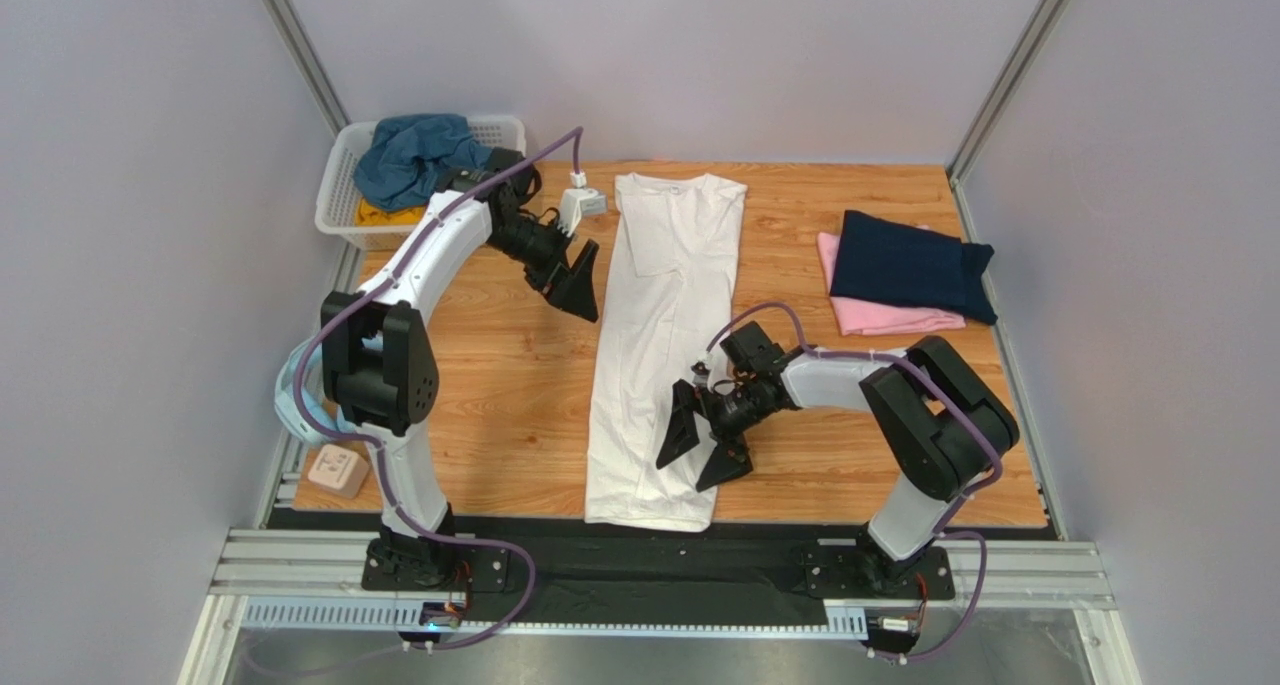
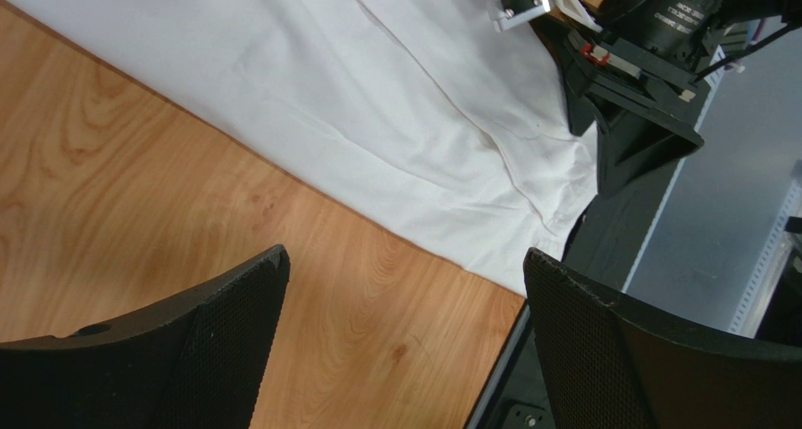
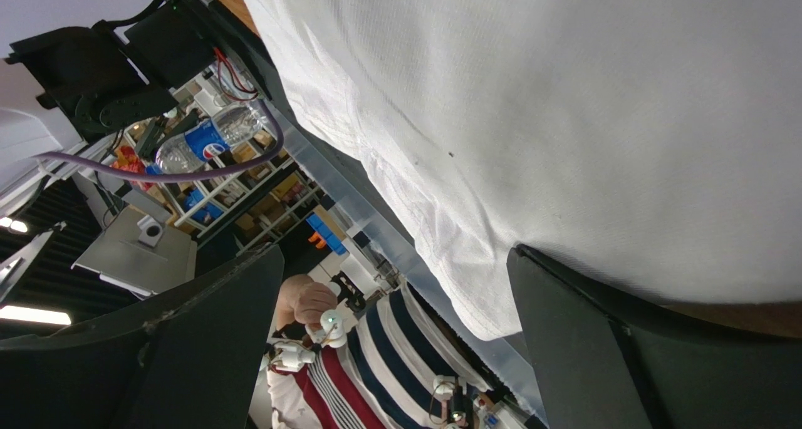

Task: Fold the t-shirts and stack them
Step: Rotate the tshirt 80 degrees

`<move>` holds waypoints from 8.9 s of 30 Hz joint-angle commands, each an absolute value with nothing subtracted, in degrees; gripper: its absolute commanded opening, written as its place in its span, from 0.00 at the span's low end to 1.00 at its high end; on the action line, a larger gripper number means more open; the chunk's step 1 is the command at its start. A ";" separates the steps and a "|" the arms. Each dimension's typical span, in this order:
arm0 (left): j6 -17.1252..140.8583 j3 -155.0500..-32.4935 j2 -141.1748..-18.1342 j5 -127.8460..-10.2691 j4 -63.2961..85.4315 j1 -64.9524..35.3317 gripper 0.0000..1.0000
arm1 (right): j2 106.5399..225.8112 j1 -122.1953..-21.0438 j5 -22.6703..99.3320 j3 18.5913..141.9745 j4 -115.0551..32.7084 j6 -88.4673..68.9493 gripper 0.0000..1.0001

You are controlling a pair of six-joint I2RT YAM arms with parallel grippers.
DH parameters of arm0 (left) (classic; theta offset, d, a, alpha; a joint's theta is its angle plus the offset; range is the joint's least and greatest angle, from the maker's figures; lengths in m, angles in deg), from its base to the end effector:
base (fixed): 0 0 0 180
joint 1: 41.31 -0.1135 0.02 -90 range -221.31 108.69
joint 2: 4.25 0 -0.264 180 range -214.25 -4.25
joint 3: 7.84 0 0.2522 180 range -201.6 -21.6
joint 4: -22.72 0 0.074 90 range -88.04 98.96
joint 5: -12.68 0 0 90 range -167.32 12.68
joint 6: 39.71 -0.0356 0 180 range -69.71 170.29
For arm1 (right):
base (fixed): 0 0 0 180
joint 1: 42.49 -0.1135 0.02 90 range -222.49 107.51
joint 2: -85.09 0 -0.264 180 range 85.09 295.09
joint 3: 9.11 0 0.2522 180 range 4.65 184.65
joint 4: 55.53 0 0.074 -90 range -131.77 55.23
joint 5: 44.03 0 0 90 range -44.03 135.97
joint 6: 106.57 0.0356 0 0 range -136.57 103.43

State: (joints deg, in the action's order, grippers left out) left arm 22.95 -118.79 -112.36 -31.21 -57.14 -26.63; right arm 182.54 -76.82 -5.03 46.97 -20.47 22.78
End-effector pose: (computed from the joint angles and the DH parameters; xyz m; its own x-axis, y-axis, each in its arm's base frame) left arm 0.3573 -0.1201 0.2808 -0.6847 0.5085 -0.5220 0.7281 0.4459 -0.5207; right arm 0.2042 0.1729 0.1149 -0.9413 -0.1596 0.2976 0.1181 0.6700 0.7330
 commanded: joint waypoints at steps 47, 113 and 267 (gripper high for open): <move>37.97 -160.83 -154.28 -48.13 -61.27 -10.98 1.00 | 175.62 -77.21 7.12 58.79 -7.40 14.45 1.00; 33.32 -117.84 -102.60 -42.25 -48.78 -21.36 1.00 | 181.34 -86.17 -3.07 47.36 -27.27 24.82 1.00; 32.18 -85.59 -96.61 -38.74 -57.05 -22.86 0.85 | 161.30 -81.95 16.26 32.07 -37.37 38.97 0.90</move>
